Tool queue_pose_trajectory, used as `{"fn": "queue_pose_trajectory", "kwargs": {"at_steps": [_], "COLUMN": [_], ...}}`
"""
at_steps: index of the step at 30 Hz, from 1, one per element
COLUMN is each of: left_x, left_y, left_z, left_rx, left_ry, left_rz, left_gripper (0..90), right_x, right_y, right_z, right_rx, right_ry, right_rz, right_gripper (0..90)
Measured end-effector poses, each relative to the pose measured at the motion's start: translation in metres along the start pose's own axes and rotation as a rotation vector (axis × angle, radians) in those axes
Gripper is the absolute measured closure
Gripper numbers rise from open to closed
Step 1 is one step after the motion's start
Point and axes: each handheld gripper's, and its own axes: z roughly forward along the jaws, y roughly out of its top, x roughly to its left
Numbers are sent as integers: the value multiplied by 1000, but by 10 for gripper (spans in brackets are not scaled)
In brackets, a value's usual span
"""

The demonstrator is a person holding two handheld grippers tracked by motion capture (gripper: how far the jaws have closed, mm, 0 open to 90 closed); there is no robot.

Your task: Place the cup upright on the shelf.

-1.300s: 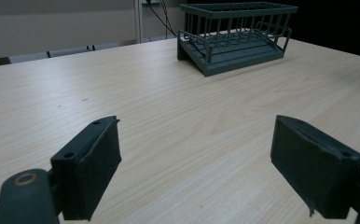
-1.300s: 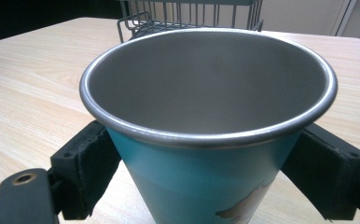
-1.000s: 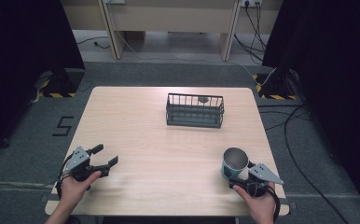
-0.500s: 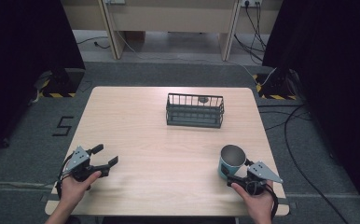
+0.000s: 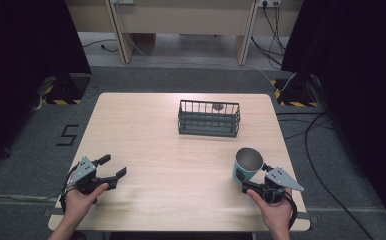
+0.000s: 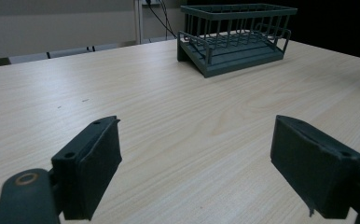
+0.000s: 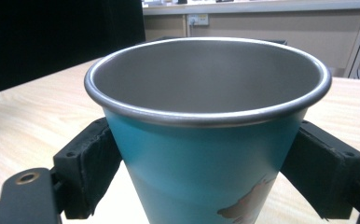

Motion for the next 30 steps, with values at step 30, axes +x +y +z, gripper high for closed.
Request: {"fn": "queue_pose_trajectory", "kwargs": {"at_steps": [30], "left_x": [0], "left_y": [0], "left_z": [-1], "left_rx": [-3], "left_ry": [-3], "left_rz": [-1], "left_gripper": [153], "right_x": [-1], "right_y": [42], "right_z": [39], "right_rx": [-62], "right_ry": [-5], "right_rz": [-22], "right_gripper": [166]}}
